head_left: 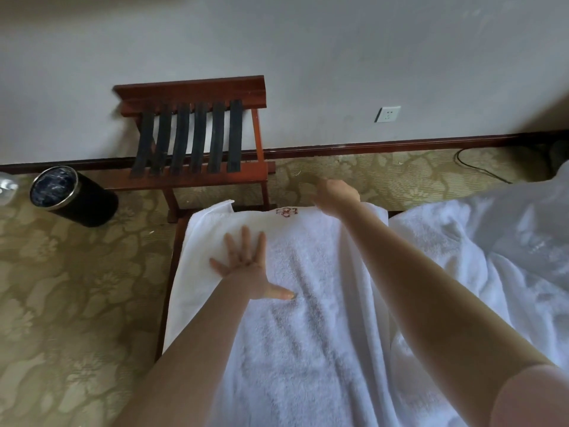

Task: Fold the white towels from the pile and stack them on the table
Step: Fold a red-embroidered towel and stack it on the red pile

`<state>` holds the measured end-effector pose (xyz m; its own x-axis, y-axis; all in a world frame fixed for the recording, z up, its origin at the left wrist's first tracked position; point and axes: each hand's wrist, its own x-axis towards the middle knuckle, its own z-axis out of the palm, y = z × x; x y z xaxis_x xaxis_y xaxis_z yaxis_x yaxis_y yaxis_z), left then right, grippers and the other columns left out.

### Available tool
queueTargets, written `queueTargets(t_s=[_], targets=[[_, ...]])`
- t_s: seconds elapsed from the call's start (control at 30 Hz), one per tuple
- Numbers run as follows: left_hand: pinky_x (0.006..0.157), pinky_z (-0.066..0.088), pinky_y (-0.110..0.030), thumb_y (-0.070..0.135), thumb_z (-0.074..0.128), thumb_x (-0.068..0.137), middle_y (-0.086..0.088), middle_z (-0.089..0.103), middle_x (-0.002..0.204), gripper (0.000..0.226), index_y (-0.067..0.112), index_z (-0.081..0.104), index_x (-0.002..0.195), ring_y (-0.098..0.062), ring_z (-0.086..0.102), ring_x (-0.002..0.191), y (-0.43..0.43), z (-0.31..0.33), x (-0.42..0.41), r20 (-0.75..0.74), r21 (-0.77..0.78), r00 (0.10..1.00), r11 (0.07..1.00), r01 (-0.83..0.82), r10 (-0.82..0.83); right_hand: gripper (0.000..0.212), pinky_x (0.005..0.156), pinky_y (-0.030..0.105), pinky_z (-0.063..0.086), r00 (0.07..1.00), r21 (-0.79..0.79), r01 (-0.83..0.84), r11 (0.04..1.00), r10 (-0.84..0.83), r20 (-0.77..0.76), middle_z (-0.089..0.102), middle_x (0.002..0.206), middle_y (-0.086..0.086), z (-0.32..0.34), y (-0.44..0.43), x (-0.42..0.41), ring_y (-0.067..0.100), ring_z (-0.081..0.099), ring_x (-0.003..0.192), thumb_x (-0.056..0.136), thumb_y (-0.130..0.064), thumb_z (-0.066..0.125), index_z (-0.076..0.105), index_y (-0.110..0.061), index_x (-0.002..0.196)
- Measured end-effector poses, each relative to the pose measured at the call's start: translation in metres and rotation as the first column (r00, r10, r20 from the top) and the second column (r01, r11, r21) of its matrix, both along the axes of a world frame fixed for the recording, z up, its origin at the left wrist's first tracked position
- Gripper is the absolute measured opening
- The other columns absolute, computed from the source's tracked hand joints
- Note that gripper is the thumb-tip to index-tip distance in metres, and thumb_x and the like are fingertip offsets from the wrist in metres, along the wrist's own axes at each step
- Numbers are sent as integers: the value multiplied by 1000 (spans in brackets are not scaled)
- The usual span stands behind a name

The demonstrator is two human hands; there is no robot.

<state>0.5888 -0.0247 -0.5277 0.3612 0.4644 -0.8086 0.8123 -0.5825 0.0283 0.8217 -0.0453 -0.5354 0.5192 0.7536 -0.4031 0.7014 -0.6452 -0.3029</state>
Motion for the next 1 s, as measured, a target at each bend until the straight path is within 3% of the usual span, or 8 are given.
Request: queueTargets(t_s=[0.07, 0.23, 0.33, 0.43, 0.5, 0.77, 0.87, 1.0], targets=[[99, -9, -76, 85, 62, 53, -2, -67, 120, 143, 32, -52, 120, -40, -51, 121, 1, -3, 0, 4, -5, 1000, 1000, 0, 0, 42, 72, 35, 51, 995, -67, 1, 998, -7, -98, 62, 86, 3, -14, 11, 10, 22, 61, 83, 96, -45, 39, 51, -20, 127], [100, -10, -76, 84, 63, 54, 0, -68, 119, 140, 35, -55, 113, -39, -53, 120, 0, -6, -2, 19, 0, 1000, 1000, -4, 4, 82, 110, 49, 25, 944, -396, -139, 908, 0, -331, 39, 148, 12, -46, 23, 27, 31, 36, 136, 86, -77, 27, 50, -17, 136], [101, -10, -75, 83, 64, 54, -1, -67, 121, 140, 35, -54, 113, -39, -53, 120, 0, -7, -2, 33, 5, 999, 1000, -12, 12, 82, 113, 50, 25, 917, -435, -215, 875, 27, -398, 36, 151, 6, -49, 27, 27, 29, 33, 139, 84, -77, 31, 40, -22, 144], [100, -11, -75, 83, 64, 55, 0, -67, 121, 140, 35, -54, 115, -39, -53, 120, 0, -9, -2, 38, 10, 999, 1000, -13, 12, 36, 73, 33, 52, 941, -300, -121, 946, 13, -337, 64, 101, 8, -47, 33, 29, 20, 64, 84, 87, -44, 56, 65, -12, 100], [100, -11, -75, 83, 64, 54, 0, -67, 121, 141, 35, -54, 114, -39, -52, 120, 0, -8, -2, 41, 15, 999, 1000, -13, 12, 18, 59, 28, 52, 959, -105, 19, 994, -48, -279, 59, 77, 3, -40, 37, 27, 14, 56, 63, 84, -25, 65, 63, -7, 88], [107, 10, -67, 75, 69, 60, -9, -32, 152, 133, 27, -19, 149, -45, -22, 139, 8, 15, 6, 63, 40, 998, 999, -6, 3, 8, 48, 23, 32, 990, 444, 2, 896, 59, -125, 50, 54, -11, 48, 15, -10, 14, 51, 60, 80, -15, 63, 68, -18, 74], [99, 37, -43, 59, 72, 71, -10, 28, 143, 84, 18, 37, 135, -32, 29, 130, 42, 48, 25, 318, 175, 944, 973, -152, 91, 11, 53, 23, 35, 990, 496, -32, 868, 98, -107, 54, 58, -14, 81, 1, -24, 11, 52, 65, 78, -16, 66, 75, -20, 83], [103, 34, -41, 29, 79, 73, 3, 23, 148, 71, 24, 44, 135, -25, 22, 135, 75, 80, 56, 606, 260, 793, 956, -133, -54, 10, 60, 24, 34, 984, 513, -118, 850, 168, -52, 57, 68, -11, 109, -18, -39, 12, 53, 71, 79, -18, 68, 76, -21, 84]])
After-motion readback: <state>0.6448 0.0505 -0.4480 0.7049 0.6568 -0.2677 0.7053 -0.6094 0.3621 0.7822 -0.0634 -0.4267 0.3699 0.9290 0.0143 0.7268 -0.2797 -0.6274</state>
